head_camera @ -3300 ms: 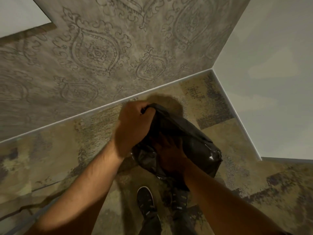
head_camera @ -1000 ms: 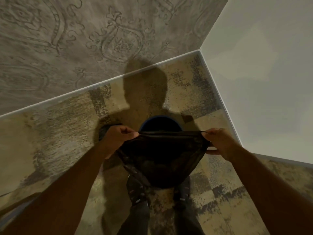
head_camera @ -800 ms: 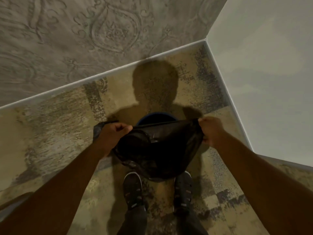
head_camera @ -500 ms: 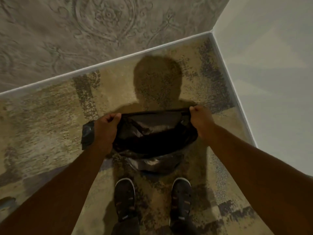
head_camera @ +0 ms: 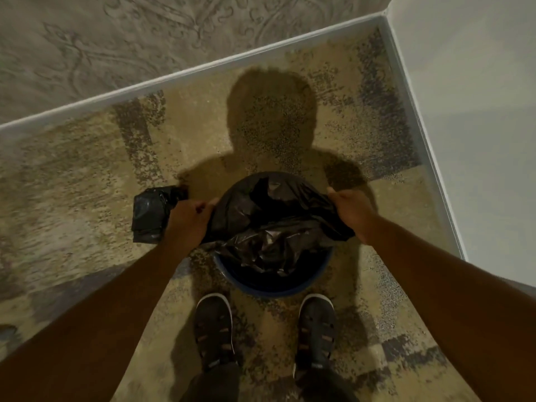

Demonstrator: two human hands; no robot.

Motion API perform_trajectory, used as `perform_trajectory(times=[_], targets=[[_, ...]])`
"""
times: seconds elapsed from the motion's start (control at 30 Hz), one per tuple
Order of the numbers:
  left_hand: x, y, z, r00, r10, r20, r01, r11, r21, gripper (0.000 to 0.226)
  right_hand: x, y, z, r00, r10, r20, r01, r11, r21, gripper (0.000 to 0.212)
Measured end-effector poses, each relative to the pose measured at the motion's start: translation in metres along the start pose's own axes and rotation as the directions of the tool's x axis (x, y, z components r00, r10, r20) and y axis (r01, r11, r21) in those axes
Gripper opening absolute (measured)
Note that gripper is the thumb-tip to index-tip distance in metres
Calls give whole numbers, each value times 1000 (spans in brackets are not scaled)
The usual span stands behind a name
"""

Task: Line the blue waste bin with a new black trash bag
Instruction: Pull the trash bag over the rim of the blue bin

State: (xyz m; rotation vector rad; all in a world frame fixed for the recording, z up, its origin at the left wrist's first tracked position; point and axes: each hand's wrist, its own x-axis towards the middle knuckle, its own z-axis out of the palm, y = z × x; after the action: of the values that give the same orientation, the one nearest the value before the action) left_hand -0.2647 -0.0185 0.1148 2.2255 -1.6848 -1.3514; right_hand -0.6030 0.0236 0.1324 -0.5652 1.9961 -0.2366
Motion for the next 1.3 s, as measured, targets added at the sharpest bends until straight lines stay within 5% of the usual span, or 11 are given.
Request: perform_trajectory(times=[0.17,0.23,0.33,0.47,0.57,0.67,0.77,0.87,1.07,1.3], targets=[[-13,-16,-15,996,9,88,-2,997,-76,51,-17,21,-11,992,-55,112,57,998,-20,46],[-19,-19,-21,984,-51,172,73,989,-125,32,-24,30,-17,983,15,182,-22,999,38,41],[-23,-21,-25,947,-134,291,185,971,-154,45,-35,42,-23,953,98,286,-149,976,161,35],[-33,-36,-26,851,-352,390,432,891,-138,45,-50,62,-21,946,205,250,-269,928,257,17],[-53,-44,-23,777,-477,411,603,751,-268,26,-59,72,-14,906,275,323,-401,803,441,13],[-69,-47,-18,695,-501,516,719,481,-501,14,-66,75,-6,871,320,372,-490,607,625,23],[-82,-48,-9,720,-437,539,655,170,-736,14,-71,72,2,847,404,345,-511,445,735,27],[-94,-46,3,757,-416,504,571,45,-820,21,-72,67,13,836,460,298,-489,379,786,27],[-105,-44,29,742,-492,456,544,42,-838,23,-70,68,25,847,470,249,-437,348,829,35],[-123,-41,56,808,-496,319,473,222,-852,31,-76,86,49,896,429,115,-380,606,699,49]])
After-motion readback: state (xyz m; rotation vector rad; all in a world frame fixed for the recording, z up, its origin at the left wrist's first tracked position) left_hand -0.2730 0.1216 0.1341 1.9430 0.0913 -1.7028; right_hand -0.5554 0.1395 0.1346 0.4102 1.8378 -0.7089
